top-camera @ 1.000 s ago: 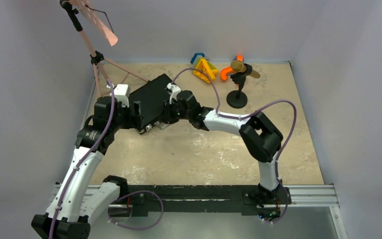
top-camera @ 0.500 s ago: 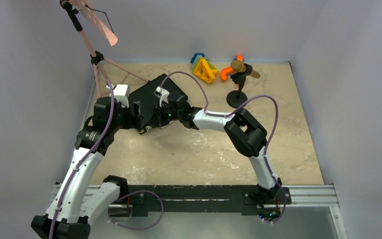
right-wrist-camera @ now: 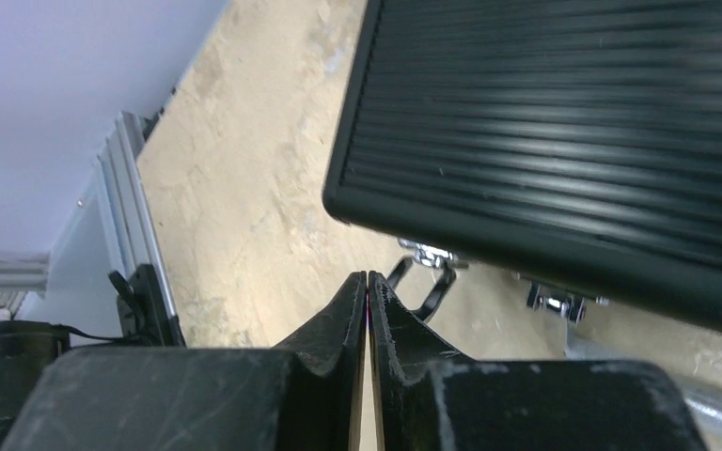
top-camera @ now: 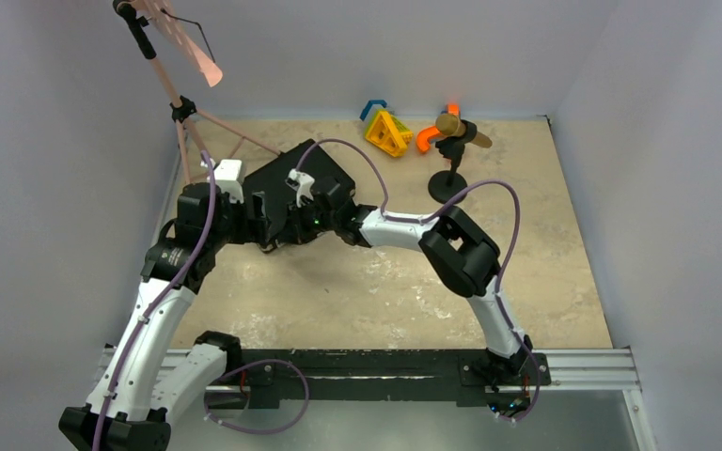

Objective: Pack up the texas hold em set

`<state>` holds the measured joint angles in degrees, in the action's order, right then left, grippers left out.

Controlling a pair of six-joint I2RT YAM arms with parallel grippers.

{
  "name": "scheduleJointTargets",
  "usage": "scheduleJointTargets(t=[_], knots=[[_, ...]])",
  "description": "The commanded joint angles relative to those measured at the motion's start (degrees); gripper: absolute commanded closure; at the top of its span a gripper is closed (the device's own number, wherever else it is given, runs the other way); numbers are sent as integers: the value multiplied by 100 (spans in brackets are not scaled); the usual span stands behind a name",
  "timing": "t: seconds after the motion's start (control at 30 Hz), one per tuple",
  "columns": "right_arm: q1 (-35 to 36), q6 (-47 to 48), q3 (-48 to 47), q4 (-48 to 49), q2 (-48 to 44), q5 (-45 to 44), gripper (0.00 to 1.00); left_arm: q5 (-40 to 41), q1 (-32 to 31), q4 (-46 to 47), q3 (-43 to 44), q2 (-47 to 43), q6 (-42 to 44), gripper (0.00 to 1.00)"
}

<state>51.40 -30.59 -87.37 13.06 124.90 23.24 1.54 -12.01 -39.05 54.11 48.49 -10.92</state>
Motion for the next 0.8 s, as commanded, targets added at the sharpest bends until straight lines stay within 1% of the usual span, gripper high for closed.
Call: scheduleJointTargets(t=[0.0, 0.37, 0.63, 0.77], knots=[[106, 163, 349, -15, -166, -215, 91, -5, 32, 126, -28, -61, 81, 14], [153, 70, 674, 123, -117, -649, 93, 8, 32, 126, -36, -60, 90, 14], [152, 70, 567, 239, 96, -705, 93, 4, 32, 129, -44, -58, 90, 14], [151, 85, 323, 149, 261, -767, 93, -5, 32, 130, -48, -52, 90, 14]])
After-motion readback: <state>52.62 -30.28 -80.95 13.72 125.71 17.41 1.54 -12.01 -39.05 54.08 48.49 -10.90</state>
